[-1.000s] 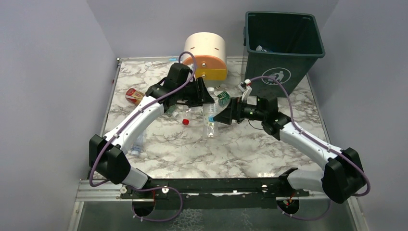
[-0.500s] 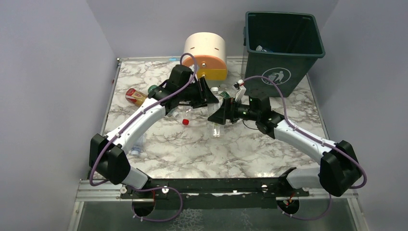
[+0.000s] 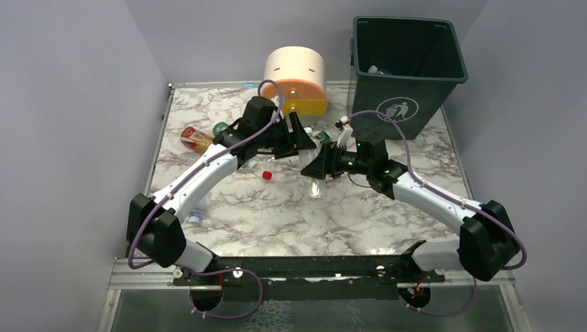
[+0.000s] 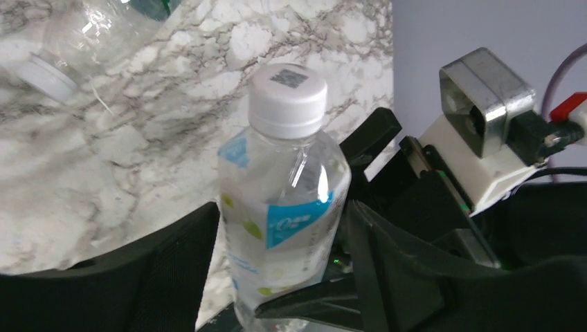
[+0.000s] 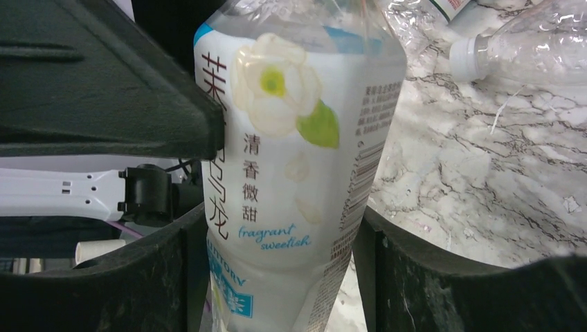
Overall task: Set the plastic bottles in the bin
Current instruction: Place the plastic bottle in the trash bin.
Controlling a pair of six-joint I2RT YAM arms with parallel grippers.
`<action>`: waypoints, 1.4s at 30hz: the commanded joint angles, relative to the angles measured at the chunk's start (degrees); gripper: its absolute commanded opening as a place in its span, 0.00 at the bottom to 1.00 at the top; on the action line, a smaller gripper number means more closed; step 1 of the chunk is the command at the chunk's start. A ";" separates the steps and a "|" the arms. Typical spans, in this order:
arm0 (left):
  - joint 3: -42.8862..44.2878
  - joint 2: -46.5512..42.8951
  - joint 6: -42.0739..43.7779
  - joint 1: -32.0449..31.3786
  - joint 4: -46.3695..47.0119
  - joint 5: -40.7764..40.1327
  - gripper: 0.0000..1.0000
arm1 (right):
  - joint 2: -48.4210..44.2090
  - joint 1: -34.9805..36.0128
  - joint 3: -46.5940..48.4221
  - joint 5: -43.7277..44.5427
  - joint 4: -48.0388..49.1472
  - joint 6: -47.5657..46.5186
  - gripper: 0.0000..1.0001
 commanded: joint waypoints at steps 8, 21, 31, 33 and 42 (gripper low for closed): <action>-3.15 -7.38 4.48 -0.33 1.06 -4.62 0.99 | -2.26 0.35 0.61 1.70 -0.82 -0.36 0.67; -5.03 -20.98 9.45 -0.08 -0.40 -8.97 0.99 | -1.47 0.28 5.54 2.81 -4.91 0.19 0.67; -10.07 -33.17 12.06 -0.05 -6.89 -13.93 0.99 | 4.59 -1.00 23.66 6.43 -14.08 -5.15 0.68; -11.07 -34.12 12.09 -0.07 -8.15 -14.13 0.99 | 5.60 -2.54 26.92 5.80 -14.52 -5.34 0.68; -16.43 -37.28 11.28 -0.08 -8.97 -12.97 0.99 | 9.90 -15.66 42.20 1.17 -16.10 -5.03 0.68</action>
